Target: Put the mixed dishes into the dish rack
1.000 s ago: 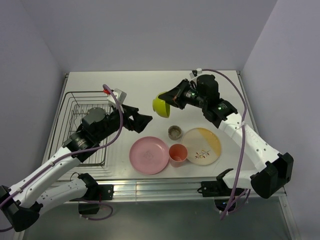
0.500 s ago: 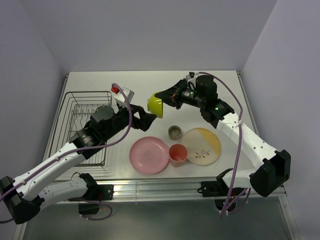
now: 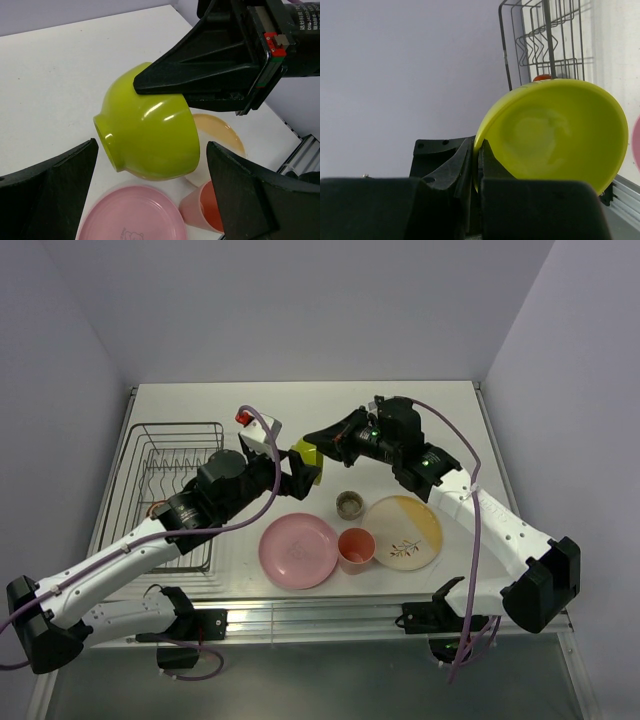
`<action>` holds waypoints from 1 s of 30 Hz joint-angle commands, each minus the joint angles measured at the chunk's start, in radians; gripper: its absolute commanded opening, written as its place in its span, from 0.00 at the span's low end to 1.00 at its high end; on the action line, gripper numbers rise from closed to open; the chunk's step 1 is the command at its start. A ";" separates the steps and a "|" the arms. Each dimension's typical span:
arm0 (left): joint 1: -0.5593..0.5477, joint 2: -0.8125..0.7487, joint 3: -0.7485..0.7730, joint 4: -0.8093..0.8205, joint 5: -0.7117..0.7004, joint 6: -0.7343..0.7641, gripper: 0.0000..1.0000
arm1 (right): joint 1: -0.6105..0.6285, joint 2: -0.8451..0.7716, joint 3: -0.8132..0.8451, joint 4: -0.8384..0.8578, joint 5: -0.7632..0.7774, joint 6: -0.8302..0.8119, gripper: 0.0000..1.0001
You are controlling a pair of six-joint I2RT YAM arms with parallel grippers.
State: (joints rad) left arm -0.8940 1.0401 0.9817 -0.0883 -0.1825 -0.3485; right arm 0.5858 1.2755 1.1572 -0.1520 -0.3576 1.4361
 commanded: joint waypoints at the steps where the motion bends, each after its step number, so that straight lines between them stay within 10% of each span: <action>1: -0.008 -0.011 0.049 0.005 -0.037 0.017 0.96 | 0.008 -0.041 0.032 0.012 0.072 0.026 0.00; 30: -0.014 0.049 0.060 0.015 -0.014 -0.017 0.86 | 0.032 -0.028 0.025 0.031 0.103 0.066 0.00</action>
State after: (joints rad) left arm -0.9020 1.0893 0.9993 -0.0952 -0.2039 -0.3611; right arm 0.6094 1.2743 1.1572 -0.1722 -0.2695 1.4849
